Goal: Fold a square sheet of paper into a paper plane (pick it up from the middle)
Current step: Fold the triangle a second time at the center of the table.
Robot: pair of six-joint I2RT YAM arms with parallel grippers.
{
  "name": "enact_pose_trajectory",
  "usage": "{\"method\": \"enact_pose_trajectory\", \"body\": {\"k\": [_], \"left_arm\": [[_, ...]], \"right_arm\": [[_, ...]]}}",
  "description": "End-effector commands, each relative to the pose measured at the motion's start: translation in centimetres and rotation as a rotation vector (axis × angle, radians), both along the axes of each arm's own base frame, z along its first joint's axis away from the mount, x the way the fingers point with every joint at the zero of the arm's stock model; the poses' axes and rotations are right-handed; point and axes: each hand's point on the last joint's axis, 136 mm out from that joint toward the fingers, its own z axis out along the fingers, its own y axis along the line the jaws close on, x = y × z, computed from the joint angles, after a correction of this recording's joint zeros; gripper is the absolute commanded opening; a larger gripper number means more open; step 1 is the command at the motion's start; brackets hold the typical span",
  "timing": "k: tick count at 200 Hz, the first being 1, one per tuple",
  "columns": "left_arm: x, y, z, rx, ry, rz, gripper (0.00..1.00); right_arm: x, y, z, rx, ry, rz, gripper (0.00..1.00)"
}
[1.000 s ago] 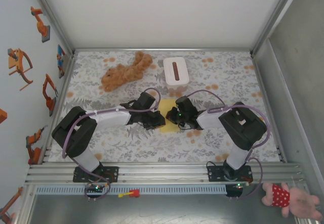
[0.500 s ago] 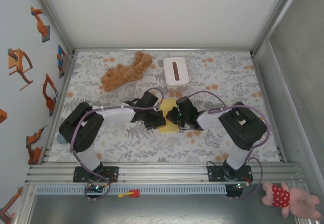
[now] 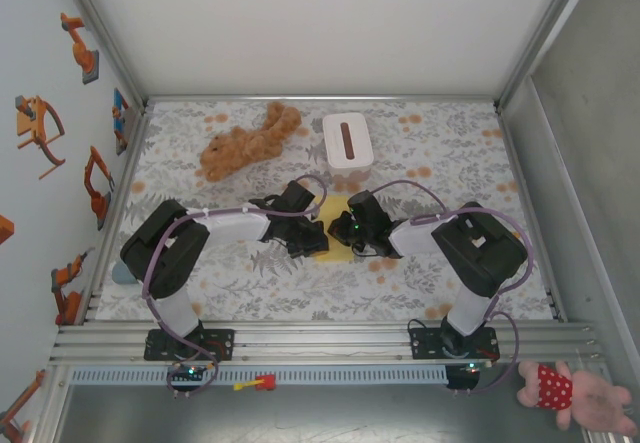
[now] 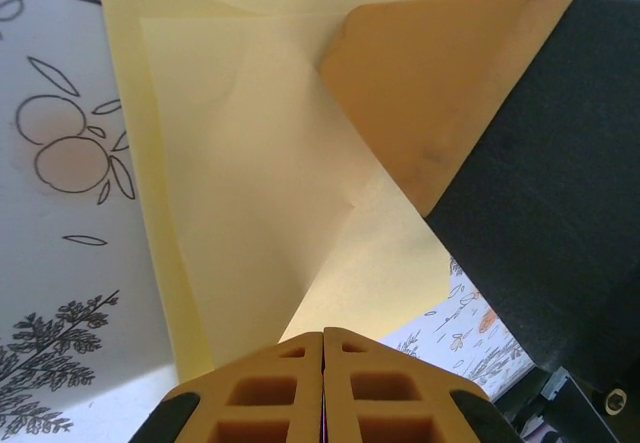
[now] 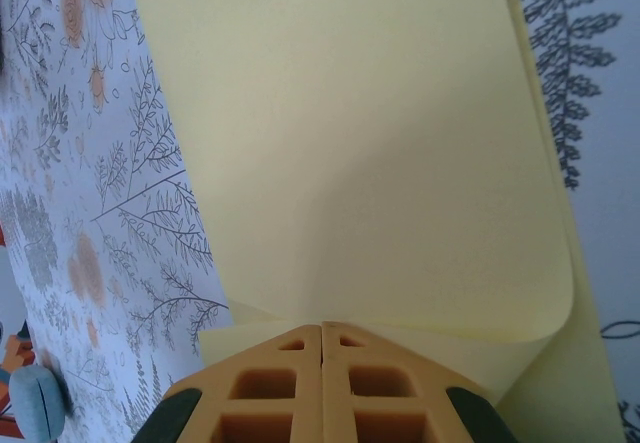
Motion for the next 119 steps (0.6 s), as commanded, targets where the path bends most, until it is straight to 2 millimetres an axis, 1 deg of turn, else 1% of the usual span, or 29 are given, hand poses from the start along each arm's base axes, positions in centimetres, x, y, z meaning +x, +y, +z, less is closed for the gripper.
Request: {"method": "enact_pose_trajectory", "body": {"k": [1, 33, 94, 119], "left_arm": [[-0.2, 0.1, -0.6, 0.02, 0.01, -0.02, 0.07], [-0.1, 0.8, -1.4, 0.047, 0.03, 0.004, 0.06], [-0.2, 1.3, -2.0, 0.067, 0.048, 0.017, 0.06], [-0.2, 1.1, -2.0, 0.061, 0.054, 0.013, 0.06]], "right_arm": [[-2.7, -3.9, -4.9, -0.168, 0.143, -0.051, 0.0], [-2.8, -4.0, -4.8, -0.173, 0.141, -0.055, 0.0], [-2.8, -4.1, -5.0, -0.179, 0.145, -0.055, 0.0], [-2.9, -4.1, -5.1, -0.181, 0.147, -0.053, 0.0]]}}
